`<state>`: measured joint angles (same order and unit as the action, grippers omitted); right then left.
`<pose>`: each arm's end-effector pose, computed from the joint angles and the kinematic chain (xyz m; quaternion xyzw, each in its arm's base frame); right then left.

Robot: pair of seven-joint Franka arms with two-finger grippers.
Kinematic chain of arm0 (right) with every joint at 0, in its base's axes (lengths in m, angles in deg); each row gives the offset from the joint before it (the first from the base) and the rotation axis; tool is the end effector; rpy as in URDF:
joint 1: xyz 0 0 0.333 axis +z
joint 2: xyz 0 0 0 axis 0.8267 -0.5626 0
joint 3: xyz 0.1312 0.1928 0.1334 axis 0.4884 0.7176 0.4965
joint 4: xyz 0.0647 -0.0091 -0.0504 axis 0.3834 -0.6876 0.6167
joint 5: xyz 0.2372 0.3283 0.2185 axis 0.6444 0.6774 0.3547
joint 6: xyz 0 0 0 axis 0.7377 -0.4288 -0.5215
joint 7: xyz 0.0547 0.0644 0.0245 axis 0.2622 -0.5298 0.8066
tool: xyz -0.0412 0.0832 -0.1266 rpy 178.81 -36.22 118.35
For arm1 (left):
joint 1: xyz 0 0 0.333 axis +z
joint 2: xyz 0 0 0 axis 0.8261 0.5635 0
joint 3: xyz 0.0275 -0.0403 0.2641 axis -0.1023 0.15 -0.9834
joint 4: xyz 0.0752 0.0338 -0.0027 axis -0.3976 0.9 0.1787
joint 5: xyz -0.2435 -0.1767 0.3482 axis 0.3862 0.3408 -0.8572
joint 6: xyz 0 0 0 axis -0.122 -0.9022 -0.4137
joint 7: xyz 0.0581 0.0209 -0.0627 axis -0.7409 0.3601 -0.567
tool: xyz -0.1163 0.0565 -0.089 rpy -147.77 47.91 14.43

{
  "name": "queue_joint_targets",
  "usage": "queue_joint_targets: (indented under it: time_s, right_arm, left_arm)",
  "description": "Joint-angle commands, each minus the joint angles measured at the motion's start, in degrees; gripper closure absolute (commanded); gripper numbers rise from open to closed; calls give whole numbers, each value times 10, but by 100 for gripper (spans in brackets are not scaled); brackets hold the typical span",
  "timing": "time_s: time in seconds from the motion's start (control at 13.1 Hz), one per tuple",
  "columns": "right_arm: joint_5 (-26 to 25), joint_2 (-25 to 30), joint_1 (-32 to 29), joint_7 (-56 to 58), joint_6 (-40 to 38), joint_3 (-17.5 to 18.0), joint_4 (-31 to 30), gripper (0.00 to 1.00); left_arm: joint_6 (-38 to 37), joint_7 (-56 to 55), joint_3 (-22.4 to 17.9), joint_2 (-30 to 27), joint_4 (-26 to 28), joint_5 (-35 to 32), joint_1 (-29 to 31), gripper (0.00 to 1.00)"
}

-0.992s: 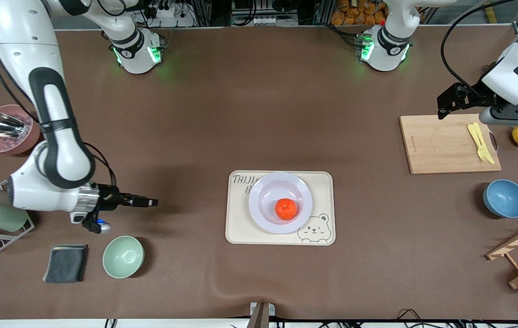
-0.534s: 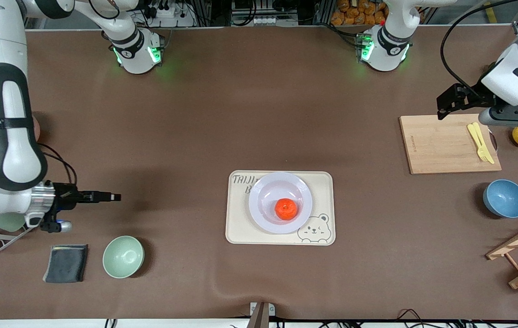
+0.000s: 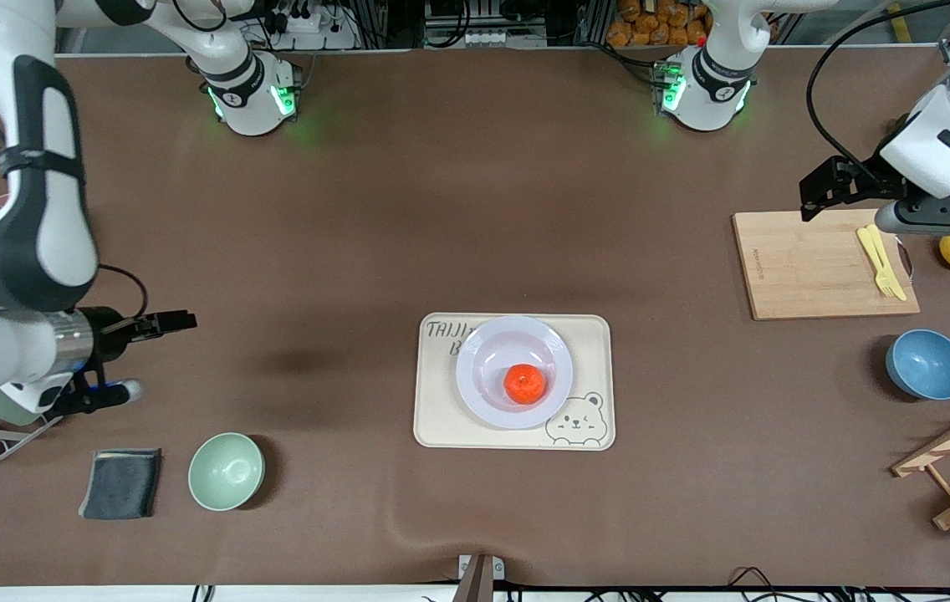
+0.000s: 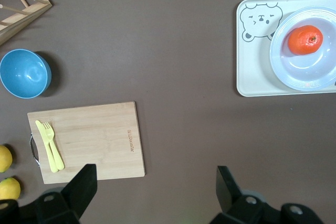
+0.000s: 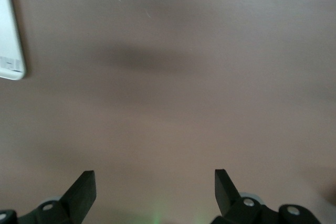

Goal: Place orange and plate with both arms

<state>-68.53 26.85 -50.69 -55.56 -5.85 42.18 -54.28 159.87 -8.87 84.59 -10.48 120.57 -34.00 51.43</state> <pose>0.7004 0.0506 0.3374 -0.9780 -0.0875 0.1823 0.0521 0.6130 -0.0963 0.5321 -0.9991 0.0409 0.0040 0.0081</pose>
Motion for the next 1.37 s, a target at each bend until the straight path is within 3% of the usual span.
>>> queue_joint_targets:
  time_s: [0.0,0.23,0.76,1.07,1.3]
  right_arm:
    - [-56,24,5,-7,-13,-3,5,0]
    - [-65,34,-10,62,-12,-7,3,0]
    - [-38,94,-36,36,-10,-9,-17,0]
    - [-38,168,-34,35,41,-10,-123,0]
    - [-40,282,-33,-2,180,-2,-312,0]
  left_arm:
    - [5,-9,5,-3,3,-3,5,0]
    - [4,-9,5,-4,1,-3,1,0]
    - [3,0,4,-3,2,-3,6,0]
    - [-2,1,4,-4,2,-4,6,0]
    - [-7,1,4,-7,2,-4,6,0]
